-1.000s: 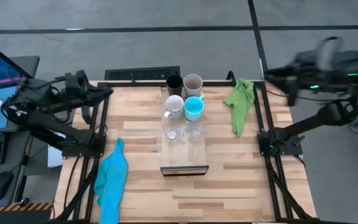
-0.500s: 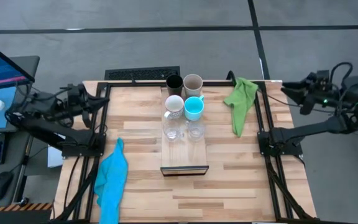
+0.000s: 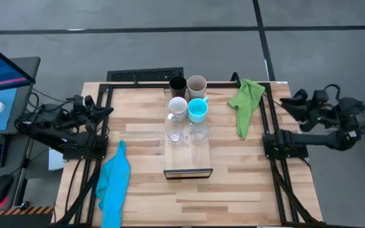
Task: Stack small to large cups/mugs on shelf
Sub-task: Return to Home Position
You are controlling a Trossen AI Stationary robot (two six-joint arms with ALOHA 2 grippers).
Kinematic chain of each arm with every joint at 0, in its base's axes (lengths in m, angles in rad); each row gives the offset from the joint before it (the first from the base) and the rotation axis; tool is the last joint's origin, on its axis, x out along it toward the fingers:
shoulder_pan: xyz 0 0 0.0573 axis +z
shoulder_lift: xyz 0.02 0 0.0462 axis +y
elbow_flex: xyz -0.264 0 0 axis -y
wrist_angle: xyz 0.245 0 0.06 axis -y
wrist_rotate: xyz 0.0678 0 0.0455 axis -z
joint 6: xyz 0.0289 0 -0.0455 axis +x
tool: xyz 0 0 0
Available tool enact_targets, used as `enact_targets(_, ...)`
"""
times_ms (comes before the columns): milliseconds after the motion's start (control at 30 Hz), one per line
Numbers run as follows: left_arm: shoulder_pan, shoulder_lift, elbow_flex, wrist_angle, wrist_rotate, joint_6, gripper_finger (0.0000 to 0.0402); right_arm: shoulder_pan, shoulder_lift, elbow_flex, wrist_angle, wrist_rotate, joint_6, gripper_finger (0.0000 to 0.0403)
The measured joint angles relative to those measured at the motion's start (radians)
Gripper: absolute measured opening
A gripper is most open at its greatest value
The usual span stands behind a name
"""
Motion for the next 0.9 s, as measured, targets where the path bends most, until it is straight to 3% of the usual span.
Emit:
enact_targets(133,0.000,-0.078,-0.059,0.019,0.010,0.007,0.0000,-0.052,0.026,-0.046,0.054,-0.092,-0.020,0.0161)
enact_targets(433,0.000,-0.205,-0.234,0.160,0.046,0.002,0.0000,-0.113,-0.005,-0.250,0.291,-0.182,0.016,0.0150)
enact_targets(900,0.000,-0.206,-0.423,0.302,0.096,-0.012,0.0000,-0.016,-0.006,-0.563,0.603,-0.207,0.051,0.0125)
